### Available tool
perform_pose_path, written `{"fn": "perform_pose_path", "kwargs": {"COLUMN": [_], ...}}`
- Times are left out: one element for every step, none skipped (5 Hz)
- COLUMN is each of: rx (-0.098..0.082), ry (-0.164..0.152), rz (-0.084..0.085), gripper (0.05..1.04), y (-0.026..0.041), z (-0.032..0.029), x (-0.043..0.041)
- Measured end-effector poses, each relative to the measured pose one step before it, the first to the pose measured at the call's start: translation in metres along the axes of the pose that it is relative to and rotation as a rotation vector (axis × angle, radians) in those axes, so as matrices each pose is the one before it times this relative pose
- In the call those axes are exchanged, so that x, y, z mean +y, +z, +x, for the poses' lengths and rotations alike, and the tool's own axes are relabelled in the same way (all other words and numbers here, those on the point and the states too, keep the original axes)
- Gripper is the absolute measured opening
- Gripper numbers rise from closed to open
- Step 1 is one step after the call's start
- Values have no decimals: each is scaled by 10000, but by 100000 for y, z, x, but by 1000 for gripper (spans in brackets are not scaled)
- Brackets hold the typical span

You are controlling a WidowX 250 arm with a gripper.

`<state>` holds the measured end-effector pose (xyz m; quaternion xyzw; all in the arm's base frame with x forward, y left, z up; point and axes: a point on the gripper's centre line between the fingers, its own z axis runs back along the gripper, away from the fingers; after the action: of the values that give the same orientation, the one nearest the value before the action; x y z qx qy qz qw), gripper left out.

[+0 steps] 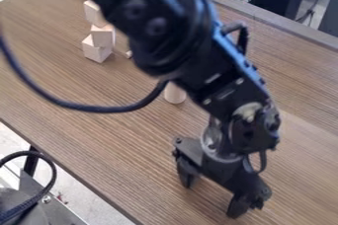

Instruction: Put the ring on top of the cylinder

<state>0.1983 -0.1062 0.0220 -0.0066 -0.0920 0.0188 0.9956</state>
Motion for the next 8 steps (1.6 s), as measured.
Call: {"fn": "perform_pose_path", "kwargs": {"rx": [113, 306, 173, -24, 6, -17, -37, 69], "ry": [370, 454, 537, 120, 128, 40, 224, 243], "rz": [222, 433, -5, -16, -105, -95, -38, 36], "gripper": [999, 999, 998, 999, 999, 967, 780, 776], "y": [-207, -267, -348, -172, -94, -100, -188, -159], "z": [1382, 840, 1144, 904, 665, 635, 586, -22], "x": [687, 997, 707, -120, -600, -416, -86, 592]}}
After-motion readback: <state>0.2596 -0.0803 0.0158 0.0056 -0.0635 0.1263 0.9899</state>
